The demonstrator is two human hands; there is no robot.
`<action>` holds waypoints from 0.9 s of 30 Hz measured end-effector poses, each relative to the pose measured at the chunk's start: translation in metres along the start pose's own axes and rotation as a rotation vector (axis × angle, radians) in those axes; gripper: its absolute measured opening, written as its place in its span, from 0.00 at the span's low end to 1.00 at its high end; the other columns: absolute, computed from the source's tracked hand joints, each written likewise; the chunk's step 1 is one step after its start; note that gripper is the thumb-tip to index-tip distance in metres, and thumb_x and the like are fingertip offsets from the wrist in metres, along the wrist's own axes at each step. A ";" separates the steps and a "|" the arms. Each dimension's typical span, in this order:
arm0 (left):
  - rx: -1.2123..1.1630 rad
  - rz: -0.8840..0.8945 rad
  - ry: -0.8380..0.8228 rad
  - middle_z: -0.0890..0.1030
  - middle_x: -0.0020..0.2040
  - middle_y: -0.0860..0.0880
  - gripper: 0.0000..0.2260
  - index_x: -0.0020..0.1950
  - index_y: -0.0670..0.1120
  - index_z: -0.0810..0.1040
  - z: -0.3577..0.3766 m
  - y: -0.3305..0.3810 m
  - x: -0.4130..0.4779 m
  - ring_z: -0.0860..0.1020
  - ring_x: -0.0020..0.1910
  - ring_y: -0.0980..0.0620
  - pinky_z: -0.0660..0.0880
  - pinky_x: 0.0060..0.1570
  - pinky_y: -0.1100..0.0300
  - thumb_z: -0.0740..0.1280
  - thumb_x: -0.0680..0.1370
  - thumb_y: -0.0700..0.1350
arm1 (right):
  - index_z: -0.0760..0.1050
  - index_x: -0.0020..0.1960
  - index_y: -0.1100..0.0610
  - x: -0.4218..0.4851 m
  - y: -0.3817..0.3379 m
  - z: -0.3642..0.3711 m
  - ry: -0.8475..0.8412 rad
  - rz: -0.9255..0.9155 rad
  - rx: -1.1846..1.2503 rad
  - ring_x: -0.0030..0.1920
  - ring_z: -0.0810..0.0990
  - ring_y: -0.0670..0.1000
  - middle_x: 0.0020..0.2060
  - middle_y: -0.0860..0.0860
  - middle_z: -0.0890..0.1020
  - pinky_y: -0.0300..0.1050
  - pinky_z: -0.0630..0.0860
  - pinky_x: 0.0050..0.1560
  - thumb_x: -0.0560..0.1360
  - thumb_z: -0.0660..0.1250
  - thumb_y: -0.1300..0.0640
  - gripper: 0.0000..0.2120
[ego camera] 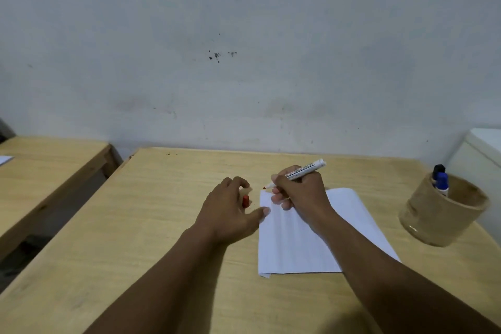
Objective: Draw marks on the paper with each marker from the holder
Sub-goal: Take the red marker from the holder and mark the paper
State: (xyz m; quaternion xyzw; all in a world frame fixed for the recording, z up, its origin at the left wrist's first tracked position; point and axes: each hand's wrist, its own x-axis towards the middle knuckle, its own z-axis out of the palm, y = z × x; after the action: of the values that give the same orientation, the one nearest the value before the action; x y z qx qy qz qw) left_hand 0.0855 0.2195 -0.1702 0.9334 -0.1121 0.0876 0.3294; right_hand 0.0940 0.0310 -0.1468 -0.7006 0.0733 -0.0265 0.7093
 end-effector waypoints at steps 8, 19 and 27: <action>0.056 0.025 -0.024 0.75 0.50 0.60 0.30 0.62 0.55 0.75 0.000 -0.003 0.002 0.78 0.47 0.60 0.77 0.48 0.60 0.74 0.65 0.68 | 0.83 0.45 0.61 -0.002 0.014 0.003 0.022 -0.097 -0.206 0.31 0.87 0.50 0.33 0.54 0.87 0.43 0.77 0.30 0.74 0.76 0.59 0.05; 0.045 0.028 -0.016 0.75 0.49 0.60 0.29 0.61 0.54 0.77 0.002 -0.004 0.003 0.78 0.48 0.59 0.78 0.51 0.57 0.74 0.66 0.66 | 0.84 0.48 0.58 0.000 0.021 0.003 0.016 -0.154 -0.305 0.35 0.88 0.48 0.38 0.52 0.88 0.45 0.85 0.39 0.74 0.78 0.55 0.07; 0.054 0.006 -0.035 0.75 0.49 0.59 0.29 0.60 0.54 0.77 0.002 -0.004 0.003 0.78 0.48 0.58 0.78 0.50 0.57 0.73 0.65 0.67 | 0.85 0.47 0.56 0.002 0.023 0.005 0.011 -0.165 -0.358 0.35 0.88 0.47 0.37 0.50 0.88 0.48 0.87 0.42 0.74 0.78 0.54 0.07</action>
State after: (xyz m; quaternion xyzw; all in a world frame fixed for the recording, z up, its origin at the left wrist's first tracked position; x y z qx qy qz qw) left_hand 0.0901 0.2209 -0.1734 0.9430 -0.1182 0.0752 0.3020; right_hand 0.0948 0.0357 -0.1697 -0.8189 0.0230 -0.0752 0.5685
